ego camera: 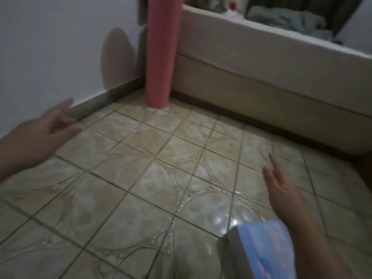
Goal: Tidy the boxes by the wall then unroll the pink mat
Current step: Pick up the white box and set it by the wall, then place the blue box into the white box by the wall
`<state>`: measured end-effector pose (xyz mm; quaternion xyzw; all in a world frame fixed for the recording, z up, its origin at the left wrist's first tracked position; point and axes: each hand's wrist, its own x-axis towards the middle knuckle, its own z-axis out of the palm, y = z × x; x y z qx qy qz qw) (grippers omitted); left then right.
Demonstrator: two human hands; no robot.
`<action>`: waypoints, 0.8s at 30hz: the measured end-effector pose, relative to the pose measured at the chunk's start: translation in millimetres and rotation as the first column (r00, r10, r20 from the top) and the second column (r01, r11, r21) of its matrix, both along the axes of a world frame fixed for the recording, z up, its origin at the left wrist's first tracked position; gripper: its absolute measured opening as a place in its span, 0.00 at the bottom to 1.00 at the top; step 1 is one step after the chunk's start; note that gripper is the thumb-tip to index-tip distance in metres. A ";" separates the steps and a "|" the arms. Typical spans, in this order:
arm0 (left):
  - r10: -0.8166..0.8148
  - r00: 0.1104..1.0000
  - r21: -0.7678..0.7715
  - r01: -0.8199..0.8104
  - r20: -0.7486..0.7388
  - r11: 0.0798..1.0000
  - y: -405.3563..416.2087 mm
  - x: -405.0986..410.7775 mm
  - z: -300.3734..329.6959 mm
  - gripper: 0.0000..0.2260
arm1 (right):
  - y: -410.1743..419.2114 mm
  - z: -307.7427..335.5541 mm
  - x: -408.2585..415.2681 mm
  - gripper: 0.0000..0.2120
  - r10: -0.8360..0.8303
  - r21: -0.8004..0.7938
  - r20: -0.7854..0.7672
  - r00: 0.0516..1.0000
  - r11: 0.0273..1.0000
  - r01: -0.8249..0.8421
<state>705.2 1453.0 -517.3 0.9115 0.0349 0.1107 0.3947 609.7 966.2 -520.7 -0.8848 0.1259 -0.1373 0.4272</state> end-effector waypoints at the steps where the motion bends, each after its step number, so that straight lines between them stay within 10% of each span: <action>1: -0.065 0.997 -0.029 0.064 -0.040 0.998 -39.4 -0.3 7.2 0.28 | -28.4 -7.3 -14.5 0.23 -0.078 0.011 0.001 0.997 0.997 0.078; 14: -0.645 0.680 -0.221 0.609 -0.348 0.761 -391.3 -5.0 -105.5 0.28 | -110.2 -141.9 -143.6 0.32 -0.591 0.191 -0.296 0.751 0.733 0.653; 24: -0.674 0.339 -0.243 0.751 -0.657 0.614 -477.9 -23.5 -190.4 0.33 | -53.7 -207.1 -127.5 0.43 -0.674 0.512 -0.389 0.627 0.407 0.756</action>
